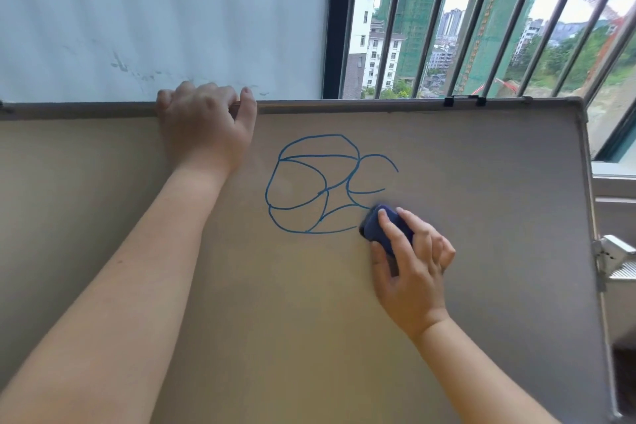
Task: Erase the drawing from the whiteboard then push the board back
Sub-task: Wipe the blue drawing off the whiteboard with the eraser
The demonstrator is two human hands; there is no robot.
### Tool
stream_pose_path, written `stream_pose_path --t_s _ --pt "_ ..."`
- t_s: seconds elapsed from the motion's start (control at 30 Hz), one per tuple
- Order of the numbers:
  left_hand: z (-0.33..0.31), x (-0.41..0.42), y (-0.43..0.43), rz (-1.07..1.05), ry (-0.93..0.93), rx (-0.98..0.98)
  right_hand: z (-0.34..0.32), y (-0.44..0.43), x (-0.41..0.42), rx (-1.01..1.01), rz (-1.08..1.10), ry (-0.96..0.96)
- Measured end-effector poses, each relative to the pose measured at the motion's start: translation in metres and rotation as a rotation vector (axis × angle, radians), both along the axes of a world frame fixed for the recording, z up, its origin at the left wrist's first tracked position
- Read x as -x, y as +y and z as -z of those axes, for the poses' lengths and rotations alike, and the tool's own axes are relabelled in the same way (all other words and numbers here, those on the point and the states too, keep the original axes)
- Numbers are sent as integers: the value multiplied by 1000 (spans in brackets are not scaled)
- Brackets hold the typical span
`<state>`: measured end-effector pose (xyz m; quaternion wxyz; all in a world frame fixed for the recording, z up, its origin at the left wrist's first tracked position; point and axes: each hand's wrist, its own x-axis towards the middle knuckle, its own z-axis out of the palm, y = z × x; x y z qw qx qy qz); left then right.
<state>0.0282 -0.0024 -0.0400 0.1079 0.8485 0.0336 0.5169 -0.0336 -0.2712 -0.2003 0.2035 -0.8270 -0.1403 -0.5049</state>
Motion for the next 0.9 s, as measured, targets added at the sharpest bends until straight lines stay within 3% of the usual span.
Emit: stream_pose_path --t_s 0.23,0.4,0.9 --pt "0 0 1 -2 7 -7 -59 -13 -44 -436 173 113" --pt "1 -1 2 -9 5 1 -69 3 -42 -557 184 186" --pt "1 0 3 -15 9 -12 19 75 35 -15 -168 25"
